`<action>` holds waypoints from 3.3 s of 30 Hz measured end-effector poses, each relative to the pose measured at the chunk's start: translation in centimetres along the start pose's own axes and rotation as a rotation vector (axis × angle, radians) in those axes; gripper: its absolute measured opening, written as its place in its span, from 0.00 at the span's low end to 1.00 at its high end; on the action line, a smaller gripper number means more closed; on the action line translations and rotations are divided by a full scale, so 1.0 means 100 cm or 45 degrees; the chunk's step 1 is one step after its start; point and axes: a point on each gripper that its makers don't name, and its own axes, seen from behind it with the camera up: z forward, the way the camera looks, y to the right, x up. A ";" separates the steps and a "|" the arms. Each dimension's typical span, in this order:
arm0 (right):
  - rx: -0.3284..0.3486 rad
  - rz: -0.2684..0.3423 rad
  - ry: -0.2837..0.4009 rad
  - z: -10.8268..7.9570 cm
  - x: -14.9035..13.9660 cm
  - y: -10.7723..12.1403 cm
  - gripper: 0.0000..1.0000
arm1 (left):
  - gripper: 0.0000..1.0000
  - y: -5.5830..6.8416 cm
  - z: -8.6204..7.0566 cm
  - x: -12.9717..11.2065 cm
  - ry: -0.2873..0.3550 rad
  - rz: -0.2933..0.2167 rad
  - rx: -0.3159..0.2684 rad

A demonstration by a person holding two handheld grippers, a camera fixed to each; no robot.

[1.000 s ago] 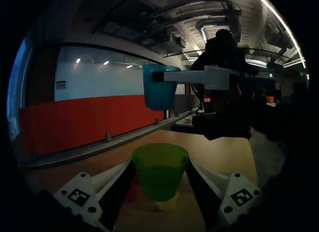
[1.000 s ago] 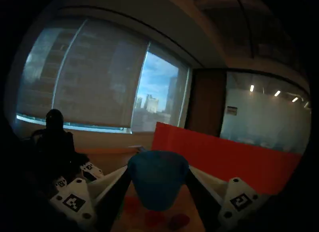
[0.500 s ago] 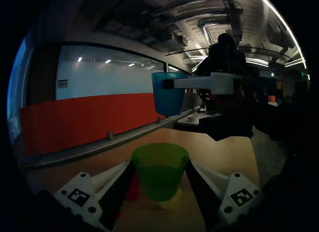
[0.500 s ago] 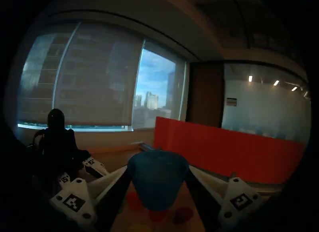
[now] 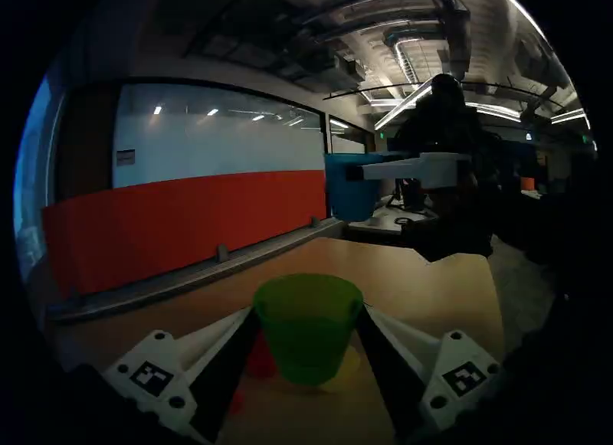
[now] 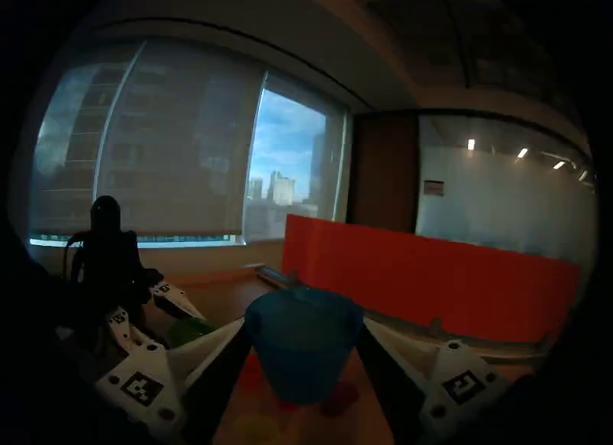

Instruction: Pour water

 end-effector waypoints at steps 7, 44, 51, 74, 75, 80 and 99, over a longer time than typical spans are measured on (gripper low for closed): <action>-0.035 -0.013 -0.006 -0.011 -0.009 0.014 0.90 | 0.86 -0.006 -0.002 -0.007 -0.017 -0.018 0.019; 0.023 0.021 -0.265 -0.019 -0.101 0.025 0.91 | 0.86 -0.002 0.013 -0.077 -0.320 0.017 -0.032; 0.048 0.030 -0.335 -0.019 -0.124 0.024 0.91 | 0.86 -0.006 0.014 -0.093 -0.385 0.017 -0.038; 0.157 0.049 -0.576 -0.014 -0.202 0.011 0.92 | 0.86 -0.013 0.018 -0.152 -0.634 0.044 -0.086; 0.157 0.048 -0.584 -0.013 -0.205 0.011 0.92 | 0.86 -0.014 0.018 -0.153 -0.640 0.046 -0.087; 0.158 0.046 -0.632 -0.014 -0.219 0.011 0.91 | 0.86 -0.015 0.019 -0.159 -0.657 0.046 -0.094; 0.187 0.064 -0.766 -0.016 -0.265 0.010 0.92 | 0.87 -0.019 0.024 -0.179 -0.710 0.035 -0.107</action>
